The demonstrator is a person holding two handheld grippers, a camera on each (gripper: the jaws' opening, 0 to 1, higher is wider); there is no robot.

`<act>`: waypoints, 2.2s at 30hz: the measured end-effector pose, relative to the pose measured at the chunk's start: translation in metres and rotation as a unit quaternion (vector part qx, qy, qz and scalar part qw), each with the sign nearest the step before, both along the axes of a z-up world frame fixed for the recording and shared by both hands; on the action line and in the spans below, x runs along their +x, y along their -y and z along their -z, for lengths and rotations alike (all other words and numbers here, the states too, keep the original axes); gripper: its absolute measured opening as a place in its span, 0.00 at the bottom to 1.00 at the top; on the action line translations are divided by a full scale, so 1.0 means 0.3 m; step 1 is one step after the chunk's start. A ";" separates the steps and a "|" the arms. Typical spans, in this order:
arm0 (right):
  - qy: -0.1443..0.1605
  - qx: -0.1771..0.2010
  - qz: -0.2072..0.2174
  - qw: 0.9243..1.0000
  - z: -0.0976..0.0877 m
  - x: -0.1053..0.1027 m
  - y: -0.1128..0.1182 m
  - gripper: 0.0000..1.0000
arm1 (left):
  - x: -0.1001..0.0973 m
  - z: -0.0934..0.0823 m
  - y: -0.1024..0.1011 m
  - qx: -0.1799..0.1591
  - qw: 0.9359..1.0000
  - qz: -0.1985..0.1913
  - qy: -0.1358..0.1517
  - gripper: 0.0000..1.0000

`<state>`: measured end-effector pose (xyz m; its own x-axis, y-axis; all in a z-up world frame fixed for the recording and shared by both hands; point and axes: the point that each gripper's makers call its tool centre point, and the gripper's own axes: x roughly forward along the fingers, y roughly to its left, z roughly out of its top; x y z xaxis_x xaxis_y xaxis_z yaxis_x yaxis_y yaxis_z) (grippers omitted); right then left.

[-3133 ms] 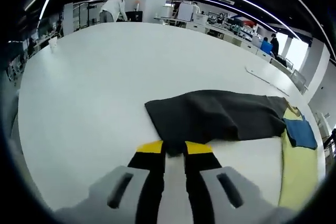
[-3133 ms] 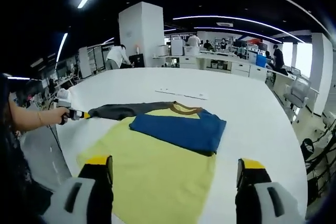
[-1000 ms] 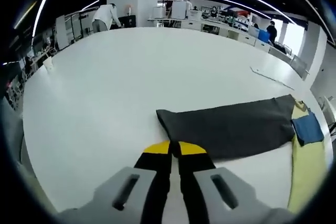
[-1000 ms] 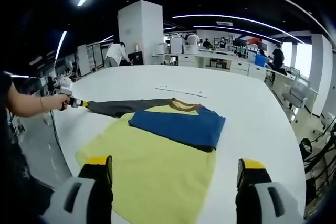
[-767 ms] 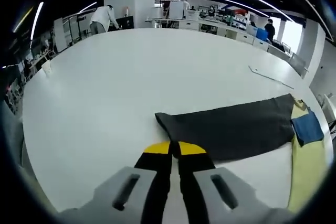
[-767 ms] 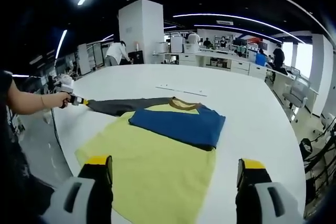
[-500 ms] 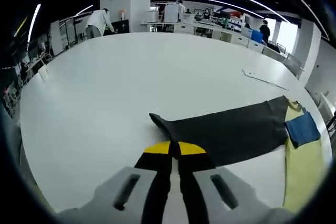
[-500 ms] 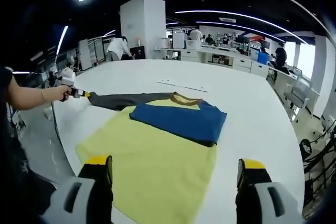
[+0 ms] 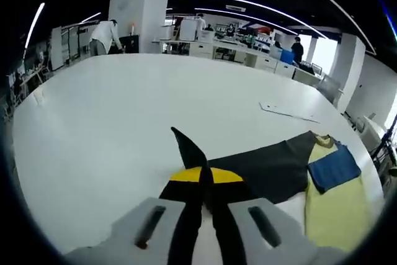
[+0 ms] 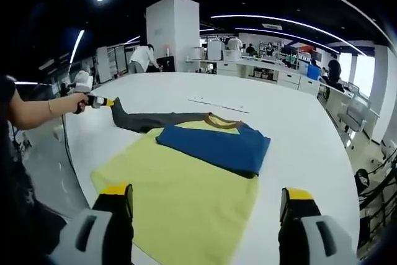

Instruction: Fold the garment on the visible template until the final outline fits inside the template.

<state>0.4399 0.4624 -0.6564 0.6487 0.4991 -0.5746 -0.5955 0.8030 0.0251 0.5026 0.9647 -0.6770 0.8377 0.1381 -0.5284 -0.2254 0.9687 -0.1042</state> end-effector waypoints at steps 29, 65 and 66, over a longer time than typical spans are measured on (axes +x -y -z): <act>-0.014 -0.005 -0.031 0.999 0.036 -0.042 -0.042 0.99 | 0.171 -0.137 0.372 -0.001 0.991 0.131 0.040 0.00; -0.021 -0.005 -0.041 0.999 0.041 -0.055 -0.076 0.99 | 0.314 -0.178 0.847 -0.030 0.966 0.250 0.062 0.00; -0.022 -0.005 -0.040 0.999 0.041 -0.055 -0.073 0.99 | 0.316 -0.179 0.859 -0.032 0.965 0.254 0.063 0.00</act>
